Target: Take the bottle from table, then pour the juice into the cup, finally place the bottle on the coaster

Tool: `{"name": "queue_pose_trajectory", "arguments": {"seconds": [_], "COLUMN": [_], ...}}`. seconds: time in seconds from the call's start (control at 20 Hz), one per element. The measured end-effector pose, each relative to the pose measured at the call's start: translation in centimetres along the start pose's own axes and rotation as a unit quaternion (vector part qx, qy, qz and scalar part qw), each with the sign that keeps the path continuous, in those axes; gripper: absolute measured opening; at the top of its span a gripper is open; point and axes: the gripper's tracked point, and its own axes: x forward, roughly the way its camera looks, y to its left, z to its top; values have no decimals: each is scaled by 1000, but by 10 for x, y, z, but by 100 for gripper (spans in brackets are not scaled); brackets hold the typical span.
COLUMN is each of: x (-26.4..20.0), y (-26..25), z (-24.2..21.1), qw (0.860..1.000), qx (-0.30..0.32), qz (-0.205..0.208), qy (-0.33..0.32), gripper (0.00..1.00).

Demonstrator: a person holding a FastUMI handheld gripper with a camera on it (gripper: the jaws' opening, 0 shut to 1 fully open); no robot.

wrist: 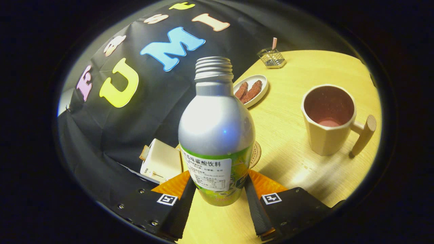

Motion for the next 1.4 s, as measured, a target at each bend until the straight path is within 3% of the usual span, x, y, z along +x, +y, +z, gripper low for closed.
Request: {"name": "queue_pose_trajectory", "arguments": {"seconds": [0.5, 0.9, 1.4], "x": [34, 65, 95], "y": [-5, -15, -27], "z": [26, 44, 44], "qw": [992, 974, 955], "qx": [-88, -172, -241], "qz": [-53, -110, -134], "qy": [-68, -103, -106], "gripper": [75, 75, 77]}}
